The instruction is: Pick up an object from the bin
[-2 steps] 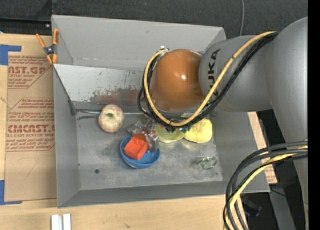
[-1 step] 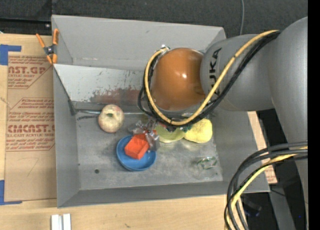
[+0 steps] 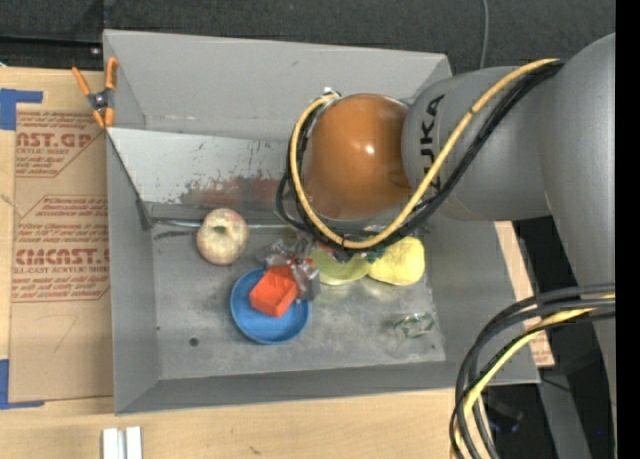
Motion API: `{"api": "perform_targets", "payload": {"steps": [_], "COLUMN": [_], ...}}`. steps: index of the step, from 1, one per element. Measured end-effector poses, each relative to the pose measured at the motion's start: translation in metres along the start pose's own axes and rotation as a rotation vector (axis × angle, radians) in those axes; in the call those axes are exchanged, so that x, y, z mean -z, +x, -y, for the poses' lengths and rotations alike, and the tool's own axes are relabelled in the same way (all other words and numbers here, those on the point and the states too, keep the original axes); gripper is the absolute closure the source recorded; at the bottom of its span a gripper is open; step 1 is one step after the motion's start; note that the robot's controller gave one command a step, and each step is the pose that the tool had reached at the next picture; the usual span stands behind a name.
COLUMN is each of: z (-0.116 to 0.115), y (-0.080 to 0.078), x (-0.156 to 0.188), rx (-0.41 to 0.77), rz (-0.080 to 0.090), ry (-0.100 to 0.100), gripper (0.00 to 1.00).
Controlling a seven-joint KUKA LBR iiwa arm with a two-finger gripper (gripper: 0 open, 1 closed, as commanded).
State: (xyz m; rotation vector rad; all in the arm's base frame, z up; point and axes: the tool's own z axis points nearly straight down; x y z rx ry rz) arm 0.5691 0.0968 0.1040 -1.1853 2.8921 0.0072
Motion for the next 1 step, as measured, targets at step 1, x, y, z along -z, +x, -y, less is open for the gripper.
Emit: {"api": "perform_targets", "payload": {"steps": [1], "z": [-0.0008], "y": [0.0004], "x": [0.0073], "rx": [0.0], "rz": [-0.002], "ry": [-0.002], "gripper": [1.0]}}
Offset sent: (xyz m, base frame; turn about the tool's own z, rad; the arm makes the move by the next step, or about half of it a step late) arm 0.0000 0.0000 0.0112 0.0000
